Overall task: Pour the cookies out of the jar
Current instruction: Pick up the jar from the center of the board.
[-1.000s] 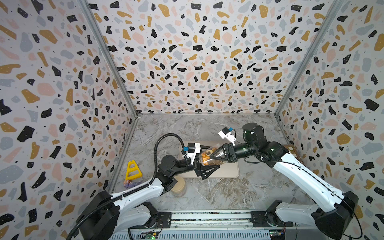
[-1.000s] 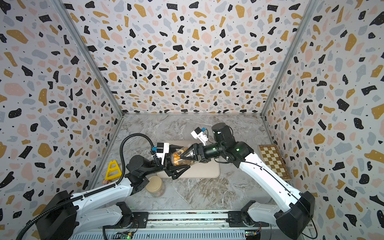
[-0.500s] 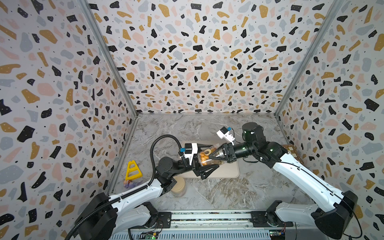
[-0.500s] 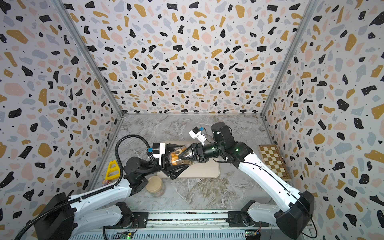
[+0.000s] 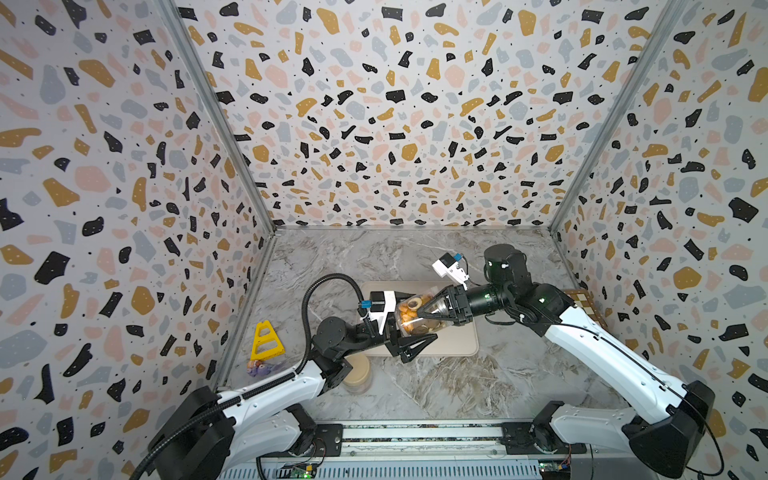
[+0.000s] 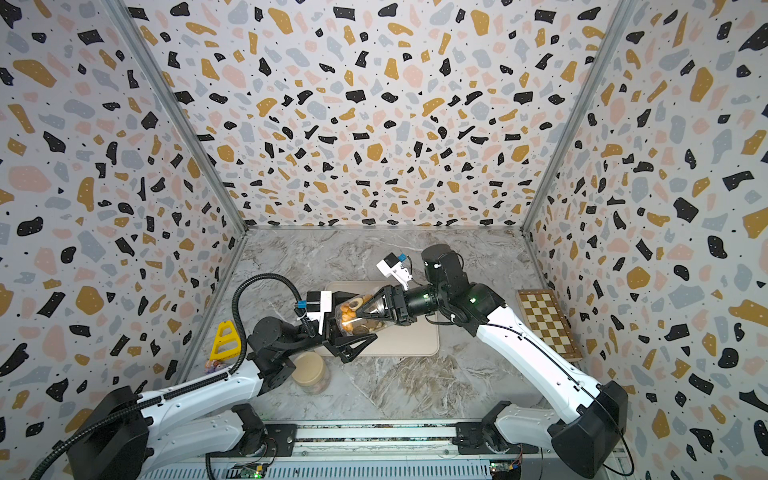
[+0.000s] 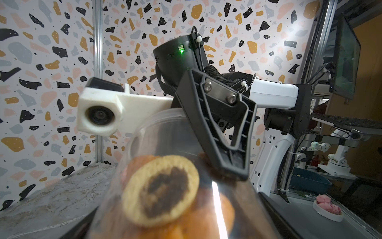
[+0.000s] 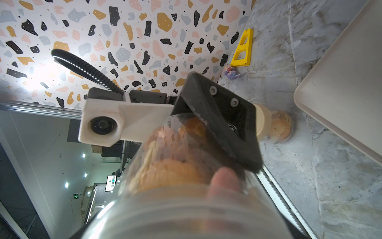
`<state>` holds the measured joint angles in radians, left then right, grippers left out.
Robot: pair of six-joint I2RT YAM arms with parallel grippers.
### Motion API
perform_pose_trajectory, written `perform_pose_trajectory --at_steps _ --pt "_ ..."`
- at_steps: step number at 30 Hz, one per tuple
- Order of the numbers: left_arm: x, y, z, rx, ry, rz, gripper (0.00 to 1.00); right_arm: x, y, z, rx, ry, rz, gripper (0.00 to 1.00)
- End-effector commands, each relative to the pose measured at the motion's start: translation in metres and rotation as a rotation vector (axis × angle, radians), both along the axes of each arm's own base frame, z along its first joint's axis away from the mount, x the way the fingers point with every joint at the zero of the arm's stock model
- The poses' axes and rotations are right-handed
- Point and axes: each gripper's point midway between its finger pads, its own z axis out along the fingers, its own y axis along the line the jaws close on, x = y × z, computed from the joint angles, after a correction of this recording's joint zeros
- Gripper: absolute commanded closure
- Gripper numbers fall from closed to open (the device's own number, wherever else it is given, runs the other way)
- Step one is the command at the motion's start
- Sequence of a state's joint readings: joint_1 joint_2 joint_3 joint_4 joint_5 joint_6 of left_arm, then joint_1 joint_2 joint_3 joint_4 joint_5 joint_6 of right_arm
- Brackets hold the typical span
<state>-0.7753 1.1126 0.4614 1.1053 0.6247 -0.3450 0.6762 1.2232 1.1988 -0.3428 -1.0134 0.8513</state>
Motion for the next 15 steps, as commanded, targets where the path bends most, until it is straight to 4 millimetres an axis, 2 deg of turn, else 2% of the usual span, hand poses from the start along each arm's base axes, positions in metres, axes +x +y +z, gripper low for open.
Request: perform_pose_trajectory --at_steps 1,3,5,7,10,15 --pt "-0.012 -0.002 0.02 -0.057 -0.053 -0.068 0.01 -0.004 0.001 0.028 0.094 -0.074 0.026 0.3" --pt "-0.017 -0.004 0.021 -0.059 -0.065 -0.1 0.1 -0.003 0.001 0.026 0.085 -0.068 0.022 0.3" --pt "-0.018 -0.005 0.021 -0.046 -0.064 -0.114 0.12 -0.004 0.001 0.021 0.069 -0.063 0.021 0.29" --pt "-0.016 -0.003 0.024 -0.057 -0.062 -0.098 0.1 -0.003 0.001 0.013 0.05 -0.053 0.018 0.3" --pt "-0.012 0.004 0.03 -0.079 -0.062 -0.038 0.01 -0.003 -0.002 0.007 0.029 -0.054 0.008 0.3" --pt "-0.015 0.01 0.033 -0.056 -0.043 -0.019 0.01 0.003 -0.01 0.006 0.018 -0.065 -0.025 0.3"
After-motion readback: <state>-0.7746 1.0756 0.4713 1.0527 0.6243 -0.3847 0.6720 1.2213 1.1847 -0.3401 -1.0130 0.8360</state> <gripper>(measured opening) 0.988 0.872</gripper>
